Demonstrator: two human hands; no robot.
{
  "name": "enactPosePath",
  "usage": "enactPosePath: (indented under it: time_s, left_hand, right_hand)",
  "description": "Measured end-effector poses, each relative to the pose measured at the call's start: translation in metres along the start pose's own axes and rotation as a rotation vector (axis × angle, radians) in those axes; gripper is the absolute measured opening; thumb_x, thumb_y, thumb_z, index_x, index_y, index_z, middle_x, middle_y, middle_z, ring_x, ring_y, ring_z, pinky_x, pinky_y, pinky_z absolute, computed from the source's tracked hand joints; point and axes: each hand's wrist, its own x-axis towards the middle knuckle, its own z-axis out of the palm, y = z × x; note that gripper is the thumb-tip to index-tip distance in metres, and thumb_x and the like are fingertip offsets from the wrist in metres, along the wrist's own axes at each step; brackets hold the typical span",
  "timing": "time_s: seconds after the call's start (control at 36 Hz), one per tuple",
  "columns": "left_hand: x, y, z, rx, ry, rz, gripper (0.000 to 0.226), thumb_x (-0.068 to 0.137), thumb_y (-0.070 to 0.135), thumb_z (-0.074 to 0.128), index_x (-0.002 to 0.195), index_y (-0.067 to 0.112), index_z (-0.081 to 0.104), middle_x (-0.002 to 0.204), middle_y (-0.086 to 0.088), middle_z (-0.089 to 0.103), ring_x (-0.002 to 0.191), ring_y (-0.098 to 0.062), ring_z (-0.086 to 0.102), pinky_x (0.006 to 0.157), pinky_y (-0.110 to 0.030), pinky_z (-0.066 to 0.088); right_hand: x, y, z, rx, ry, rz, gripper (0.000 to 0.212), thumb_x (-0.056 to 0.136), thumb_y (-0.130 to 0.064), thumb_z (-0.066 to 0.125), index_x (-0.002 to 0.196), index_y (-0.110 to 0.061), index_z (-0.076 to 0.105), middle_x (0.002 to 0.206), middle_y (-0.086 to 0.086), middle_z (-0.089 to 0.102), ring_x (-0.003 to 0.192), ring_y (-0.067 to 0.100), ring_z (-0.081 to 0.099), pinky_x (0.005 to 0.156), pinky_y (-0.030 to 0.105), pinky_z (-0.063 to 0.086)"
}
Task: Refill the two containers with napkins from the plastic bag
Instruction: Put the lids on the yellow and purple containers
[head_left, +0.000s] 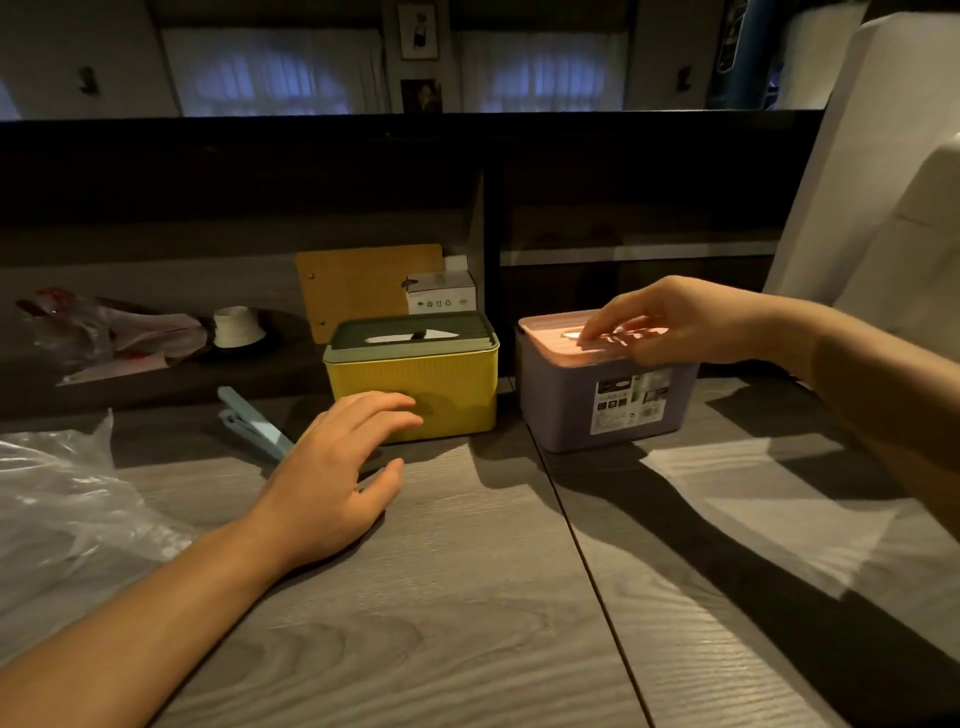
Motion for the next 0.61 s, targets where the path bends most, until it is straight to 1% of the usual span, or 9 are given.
enactPosePath:
  time_s: [0.08, 0.17, 0.19, 0.28, 0.33, 0.39, 0.44, 0.53, 0.61]
  left_hand:
    - [0.000, 0.000, 0.000, -0.002, 0.002, 0.000, 0.042, 0.092, 0.041, 0.048, 0.129, 0.027, 0.063, 0.138, 0.015, 0.053, 0.135, -0.002, 0.042, 0.110, -0.033, 0.038]
    - [0.000, 0.000, 0.000, -0.009, 0.005, -0.007, 0.042, 0.092, 0.042, 0.048, 0.129, 0.028, 0.063, 0.137, 0.016, 0.053, 0.134, 0.000, 0.041, 0.110, -0.032, 0.038]
    - [0.000, 0.001, 0.000, -0.010, 0.005, -0.007, 0.042, 0.092, 0.042, 0.048, 0.129, 0.028, 0.063, 0.137, 0.016, 0.053, 0.134, 0.000, 0.041, 0.110, -0.031, 0.038]
    - [0.001, 0.001, 0.000, -0.013, 0.004, -0.004, 0.041, 0.092, 0.041, 0.048, 0.128, 0.028, 0.063, 0.136, 0.016, 0.054, 0.133, -0.001, 0.042, 0.109, -0.030, 0.038]
    - [0.001, 0.001, 0.000, -0.013, 0.002, -0.003, 0.041, 0.092, 0.041, 0.048, 0.128, 0.028, 0.063, 0.136, 0.016, 0.054, 0.133, -0.001, 0.042, 0.109, -0.030, 0.038]
    - [0.001, 0.001, 0.000, -0.013, 0.004, -0.005, 0.041, 0.092, 0.041, 0.048, 0.128, 0.027, 0.063, 0.135, 0.016, 0.054, 0.133, 0.000, 0.042, 0.108, -0.029, 0.037]
    - [0.000, 0.002, 0.000, -0.017, 0.004, -0.009, 0.042, 0.092, 0.042, 0.048, 0.128, 0.027, 0.064, 0.135, 0.016, 0.054, 0.133, 0.000, 0.042, 0.108, -0.029, 0.037]
    - [0.001, 0.003, 0.000, -0.022, 0.003, -0.010, 0.041, 0.092, 0.041, 0.048, 0.127, 0.027, 0.064, 0.134, 0.016, 0.055, 0.132, 0.001, 0.043, 0.107, -0.030, 0.039]
    - [0.001, 0.003, 0.000, -0.018, 0.001, -0.007, 0.041, 0.092, 0.040, 0.048, 0.127, 0.026, 0.064, 0.133, 0.015, 0.056, 0.131, 0.001, 0.044, 0.108, -0.029, 0.039]
  right_hand:
    - [0.004, 0.000, -0.001, -0.012, -0.009, 0.017, 0.040, 0.097, -0.010, 0.060, 0.123, -0.039, 0.068, 0.121, -0.020, 0.057, 0.101, -0.004, 0.055, 0.073, 0.013, 0.044]
    - [0.007, 0.001, 0.005, 0.073, 0.002, 0.030, 0.026, 0.100, -0.023, 0.058, 0.116, -0.039, 0.072, 0.120, -0.020, 0.060, 0.105, 0.003, 0.057, 0.084, 0.018, 0.047]
    - [0.008, 0.002, 0.005, 0.099, 0.023, 0.035, 0.024, 0.101, -0.024, 0.057, 0.114, -0.036, 0.073, 0.119, -0.019, 0.062, 0.105, 0.005, 0.059, 0.083, 0.018, 0.049]
    - [0.012, 0.001, 0.001, 0.084, 0.172, 0.042, 0.022, 0.101, -0.026, 0.056, 0.115, -0.028, 0.073, 0.111, -0.018, 0.065, 0.103, 0.006, 0.063, 0.075, 0.014, 0.049]
    - [0.020, -0.001, -0.003, -0.051, 0.264, 0.021, 0.027, 0.100, -0.032, 0.055, 0.124, -0.026, 0.069, 0.120, -0.013, 0.064, 0.112, 0.010, 0.060, 0.082, 0.018, 0.044]
    - [0.029, -0.003, -0.002, -0.168, 0.210, 0.025, 0.040, 0.100, -0.041, 0.053, 0.138, -0.027, 0.058, 0.142, -0.005, 0.053, 0.128, 0.015, 0.051, 0.094, 0.022, 0.037]
    - [0.036, -0.006, 0.004, -0.181, 0.079, 0.114, 0.056, 0.099, -0.053, 0.049, 0.151, -0.034, 0.041, 0.156, -0.004, 0.039, 0.136, 0.017, 0.043, 0.099, 0.026, 0.033]
    - [0.043, -0.009, 0.013, -0.173, -0.063, 0.233, 0.066, 0.097, -0.061, 0.044, 0.157, -0.039, 0.025, 0.159, -0.002, 0.036, 0.135, 0.021, 0.043, 0.097, 0.029, 0.032]
    - [0.046, -0.009, 0.018, -0.190, -0.013, 0.263, 0.064, 0.098, -0.062, 0.042, 0.156, -0.037, 0.028, 0.155, 0.003, 0.042, 0.131, 0.025, 0.048, 0.096, 0.033, 0.037]
